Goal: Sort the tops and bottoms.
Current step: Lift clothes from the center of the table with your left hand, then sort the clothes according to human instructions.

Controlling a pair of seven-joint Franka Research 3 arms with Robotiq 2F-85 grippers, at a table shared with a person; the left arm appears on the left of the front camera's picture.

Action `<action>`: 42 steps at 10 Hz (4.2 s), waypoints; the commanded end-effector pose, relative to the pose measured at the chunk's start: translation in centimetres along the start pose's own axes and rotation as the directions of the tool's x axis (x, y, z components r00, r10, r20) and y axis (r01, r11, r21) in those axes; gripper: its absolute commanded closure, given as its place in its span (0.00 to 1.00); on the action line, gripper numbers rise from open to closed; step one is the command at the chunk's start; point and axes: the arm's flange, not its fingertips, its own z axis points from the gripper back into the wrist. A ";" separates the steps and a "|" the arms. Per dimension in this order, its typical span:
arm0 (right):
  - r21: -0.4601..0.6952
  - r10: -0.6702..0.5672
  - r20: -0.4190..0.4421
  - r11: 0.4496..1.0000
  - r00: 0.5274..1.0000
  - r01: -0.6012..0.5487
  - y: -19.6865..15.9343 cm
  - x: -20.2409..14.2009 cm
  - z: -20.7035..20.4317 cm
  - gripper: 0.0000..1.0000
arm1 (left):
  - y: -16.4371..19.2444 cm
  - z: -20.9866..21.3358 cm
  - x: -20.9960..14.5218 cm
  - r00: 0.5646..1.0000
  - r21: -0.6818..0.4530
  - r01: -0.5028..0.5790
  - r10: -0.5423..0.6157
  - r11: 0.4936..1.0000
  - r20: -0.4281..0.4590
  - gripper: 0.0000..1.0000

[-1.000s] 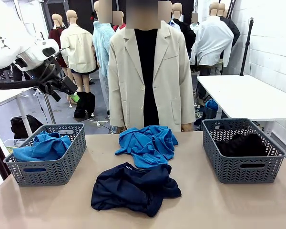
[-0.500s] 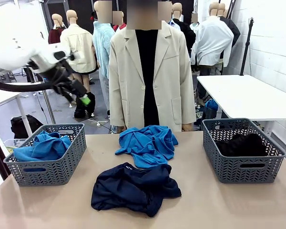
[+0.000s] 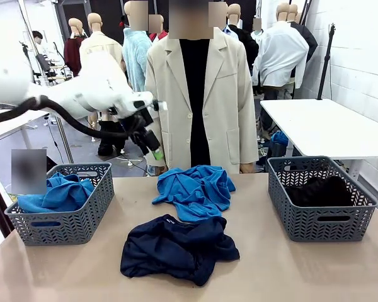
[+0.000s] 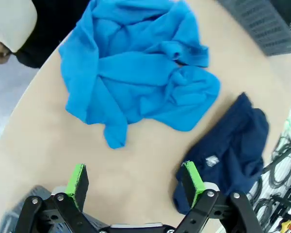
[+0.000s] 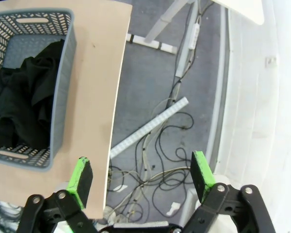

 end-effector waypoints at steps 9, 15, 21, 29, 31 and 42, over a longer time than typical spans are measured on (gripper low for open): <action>-0.009 0.015 -0.011 1.000 1.000 -0.015 -0.1 -0.2 0.1 0.00 | 7.5 -12.4 5.6 0.999 -0.019 0.036 -0.037 0.999 -0.030 0.00; -0.009 0.015 -0.011 1.000 1.000 -0.015 -0.1 -0.2 0.1 0.00 | 8.0 -12.7 5.6 0.998 -0.139 0.033 -0.026 0.990 0.056 0.59; -0.009 0.015 -0.011 1.000 1.000 -0.015 -0.1 -0.2 0.1 0.00 | 6.7 -12.7 5.0 0.999 -0.231 -0.003 0.011 0.973 0.034 1.00; -0.009 0.015 -0.011 1.000 1.000 -0.015 -0.1 -0.2 0.1 0.00 | -3.8 4.4 5.3 0.969 -0.133 0.233 -0.218 0.963 0.120 1.00; -0.009 0.015 -0.011 1.000 1.000 -0.015 -0.1 -0.2 0.1 0.00 | -8.3 13.4 6.0 0.936 -0.005 0.326 -0.322 0.945 0.141 1.00; -0.009 0.015 -0.011 1.000 1.000 -0.015 -0.1 -0.2 0.1 0.00 | -28.1 37.1 5.5 0.872 0.455 0.351 -0.463 0.818 0.161 1.00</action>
